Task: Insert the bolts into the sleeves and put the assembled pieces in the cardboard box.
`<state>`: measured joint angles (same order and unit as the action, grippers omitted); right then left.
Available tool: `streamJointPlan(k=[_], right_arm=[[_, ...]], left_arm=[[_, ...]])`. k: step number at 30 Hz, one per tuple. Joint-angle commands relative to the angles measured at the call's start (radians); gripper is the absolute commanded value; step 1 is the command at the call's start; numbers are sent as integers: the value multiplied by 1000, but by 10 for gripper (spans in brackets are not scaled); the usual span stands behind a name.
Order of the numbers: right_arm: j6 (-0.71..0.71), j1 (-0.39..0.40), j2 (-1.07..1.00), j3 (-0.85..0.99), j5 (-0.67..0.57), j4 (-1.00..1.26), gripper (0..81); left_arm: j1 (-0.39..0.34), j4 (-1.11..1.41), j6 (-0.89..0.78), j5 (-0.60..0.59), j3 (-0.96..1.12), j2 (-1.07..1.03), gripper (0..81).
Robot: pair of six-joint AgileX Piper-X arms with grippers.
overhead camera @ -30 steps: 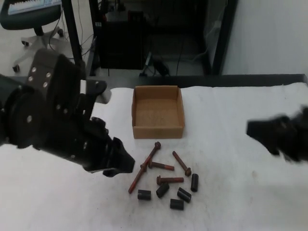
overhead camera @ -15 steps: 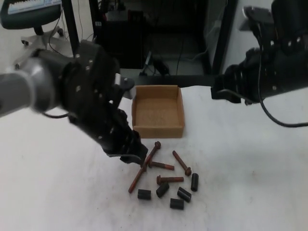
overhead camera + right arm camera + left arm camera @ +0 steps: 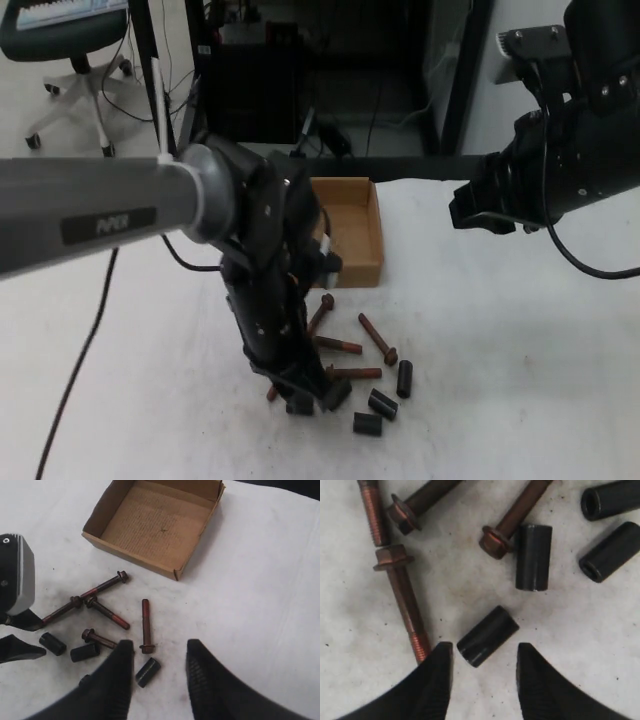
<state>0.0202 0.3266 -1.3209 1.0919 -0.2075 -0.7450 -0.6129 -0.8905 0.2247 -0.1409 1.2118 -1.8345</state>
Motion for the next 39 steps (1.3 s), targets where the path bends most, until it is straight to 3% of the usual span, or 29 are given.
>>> streamJointPlan(k=[1, 6, 39], right_arm=[[11, 1, 4, 11, 1, -22, 335], [11, 1, 4, 11, 1, -62, 335], [27, 1, 4, 11, 47, -60, 335]], left_arm=[[-9, 57, 6, 67, 11, 2, 379], [-9, 83, -16, 171, 11, 2, 379], [-9, 187, -24, 131, 11, -140, 378]])
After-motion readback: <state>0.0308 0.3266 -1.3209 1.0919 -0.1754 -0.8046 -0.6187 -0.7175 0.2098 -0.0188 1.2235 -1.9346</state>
